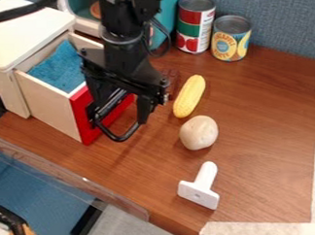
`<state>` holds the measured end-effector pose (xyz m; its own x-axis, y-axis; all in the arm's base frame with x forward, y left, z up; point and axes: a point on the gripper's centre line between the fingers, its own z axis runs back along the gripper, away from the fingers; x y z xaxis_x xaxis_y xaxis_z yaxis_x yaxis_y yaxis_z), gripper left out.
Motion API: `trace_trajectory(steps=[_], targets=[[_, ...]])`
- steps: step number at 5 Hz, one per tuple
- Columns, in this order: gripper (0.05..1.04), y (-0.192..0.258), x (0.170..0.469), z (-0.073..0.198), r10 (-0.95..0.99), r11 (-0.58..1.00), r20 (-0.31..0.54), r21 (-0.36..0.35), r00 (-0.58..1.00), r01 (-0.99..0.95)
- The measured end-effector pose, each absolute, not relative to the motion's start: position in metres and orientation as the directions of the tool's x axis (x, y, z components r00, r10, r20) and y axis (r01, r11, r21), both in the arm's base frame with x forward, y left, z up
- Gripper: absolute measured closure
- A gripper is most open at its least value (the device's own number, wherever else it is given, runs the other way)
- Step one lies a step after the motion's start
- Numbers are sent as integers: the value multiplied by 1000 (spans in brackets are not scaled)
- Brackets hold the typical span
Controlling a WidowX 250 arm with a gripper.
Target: Puts a creamy thing in the drawer
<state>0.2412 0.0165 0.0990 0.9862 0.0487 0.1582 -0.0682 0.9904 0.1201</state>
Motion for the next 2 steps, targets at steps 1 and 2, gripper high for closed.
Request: trace_trajectory(steps=[1, 2], targets=[[82, 8, 247, 89, 18, 994, 156, 106, 988, -35], [82, 0, 252, 80, 2, 995, 143, 95, 990, -15]])
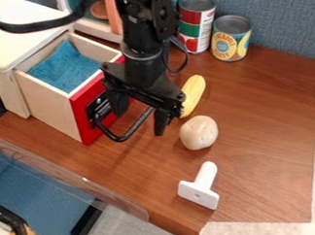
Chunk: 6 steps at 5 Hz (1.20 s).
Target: Puts a creamy thing in the drawer
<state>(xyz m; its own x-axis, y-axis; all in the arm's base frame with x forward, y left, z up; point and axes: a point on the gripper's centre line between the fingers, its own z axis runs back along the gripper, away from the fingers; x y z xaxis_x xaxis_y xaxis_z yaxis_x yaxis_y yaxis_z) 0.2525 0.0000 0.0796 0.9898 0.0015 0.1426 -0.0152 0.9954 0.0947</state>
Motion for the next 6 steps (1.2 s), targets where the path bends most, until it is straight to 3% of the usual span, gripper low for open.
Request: trace_trajectory(steps=[2, 6], targets=[[82, -17, 274, 78, -21, 996, 166, 84, 986, 7], [82, -27, 289, 54, -3, 998, 146, 61, 989, -6]])
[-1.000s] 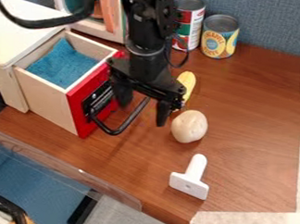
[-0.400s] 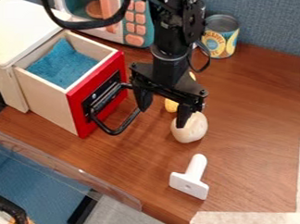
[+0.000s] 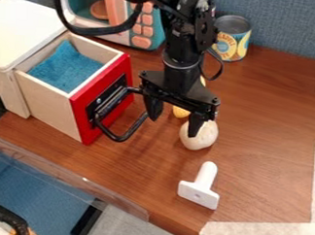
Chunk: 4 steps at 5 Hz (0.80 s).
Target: Puts a creamy thing in the drawer
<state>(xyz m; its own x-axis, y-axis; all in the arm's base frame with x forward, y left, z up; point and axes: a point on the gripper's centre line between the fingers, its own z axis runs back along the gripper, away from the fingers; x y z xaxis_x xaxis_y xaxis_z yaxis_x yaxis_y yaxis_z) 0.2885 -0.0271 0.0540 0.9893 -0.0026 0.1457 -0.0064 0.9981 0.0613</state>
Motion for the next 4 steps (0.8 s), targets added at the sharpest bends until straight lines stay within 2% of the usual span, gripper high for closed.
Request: trace_trajectory(steps=[4], targets=[[82, -48, 305, 53, -12, 999, 175, 36, 985, 6]])
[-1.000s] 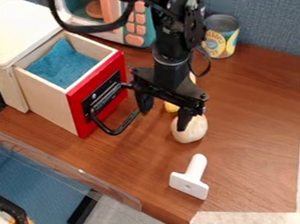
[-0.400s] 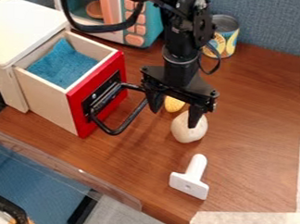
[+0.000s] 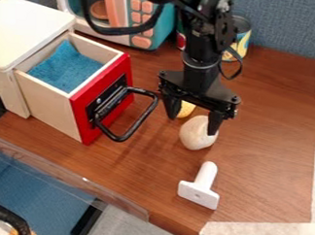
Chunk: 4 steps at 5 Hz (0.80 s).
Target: Puts a creamy thing in the drawer
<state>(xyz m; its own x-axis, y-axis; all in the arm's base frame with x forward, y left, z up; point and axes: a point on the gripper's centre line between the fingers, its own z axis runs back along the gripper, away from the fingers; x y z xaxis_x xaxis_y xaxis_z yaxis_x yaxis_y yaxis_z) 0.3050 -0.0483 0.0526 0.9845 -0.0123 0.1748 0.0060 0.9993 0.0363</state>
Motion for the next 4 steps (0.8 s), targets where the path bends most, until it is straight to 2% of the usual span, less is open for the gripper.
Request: trace_trajectory(steps=[3, 4], targets=[[82, -51, 314, 33, -1, 998, 150, 57, 989, -8], [133, -49, 315, 25, 13, 997, 134, 71, 991, -22]])
